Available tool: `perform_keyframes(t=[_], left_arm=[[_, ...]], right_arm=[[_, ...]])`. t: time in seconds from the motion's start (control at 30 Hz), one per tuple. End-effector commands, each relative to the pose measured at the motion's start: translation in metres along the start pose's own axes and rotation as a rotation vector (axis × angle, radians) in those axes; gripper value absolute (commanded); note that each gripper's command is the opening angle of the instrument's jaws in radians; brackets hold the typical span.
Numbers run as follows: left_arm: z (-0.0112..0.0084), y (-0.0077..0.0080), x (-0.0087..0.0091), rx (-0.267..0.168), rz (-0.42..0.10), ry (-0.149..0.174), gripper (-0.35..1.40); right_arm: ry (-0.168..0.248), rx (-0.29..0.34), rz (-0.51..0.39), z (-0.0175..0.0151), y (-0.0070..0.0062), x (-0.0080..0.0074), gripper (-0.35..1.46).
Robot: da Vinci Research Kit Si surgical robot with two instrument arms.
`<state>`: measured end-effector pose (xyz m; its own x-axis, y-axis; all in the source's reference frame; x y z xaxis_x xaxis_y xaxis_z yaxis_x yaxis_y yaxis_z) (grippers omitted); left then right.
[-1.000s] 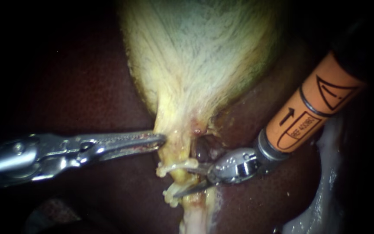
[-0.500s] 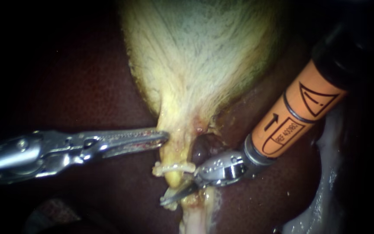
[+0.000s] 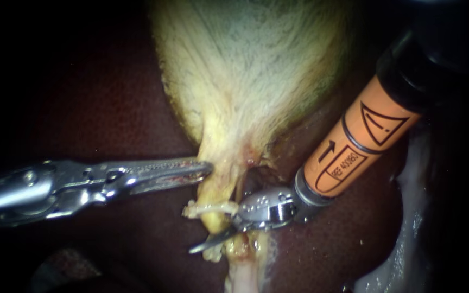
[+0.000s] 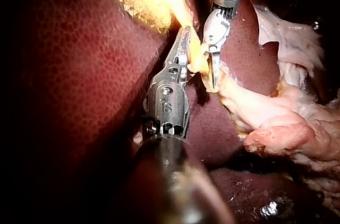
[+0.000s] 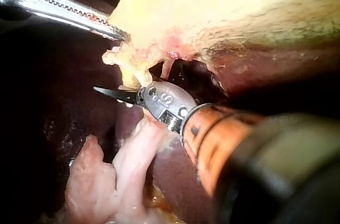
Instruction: Go to the cutting position left tube
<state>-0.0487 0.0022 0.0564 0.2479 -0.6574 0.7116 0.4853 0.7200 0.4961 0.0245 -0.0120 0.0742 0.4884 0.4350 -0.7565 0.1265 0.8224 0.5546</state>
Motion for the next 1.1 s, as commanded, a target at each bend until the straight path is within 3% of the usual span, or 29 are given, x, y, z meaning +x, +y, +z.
perform_keyframes(t=[0.03, 0.87, 1.1], left_arm=[[0.0, 0.0, 0.0, 0.0, 0.0, 0.0, -0.01], [0.0, 0.0, 0.0, 0.0, 0.0, 0.0, -0.01], [0.0, 0.0, -0.0001, 0.0, 0.0, 0.0, -0.01]], right_arm=[[0.0, -0.001, 0.0, 0.0, 0.0, 0.0, 1.03], [0.0, -0.001, 0.004, 0.0, 0.0, -0.0002, 0.83], [0.0, -0.001, 0.004, -0.0001, 0.0, -0.0002, 0.86]])
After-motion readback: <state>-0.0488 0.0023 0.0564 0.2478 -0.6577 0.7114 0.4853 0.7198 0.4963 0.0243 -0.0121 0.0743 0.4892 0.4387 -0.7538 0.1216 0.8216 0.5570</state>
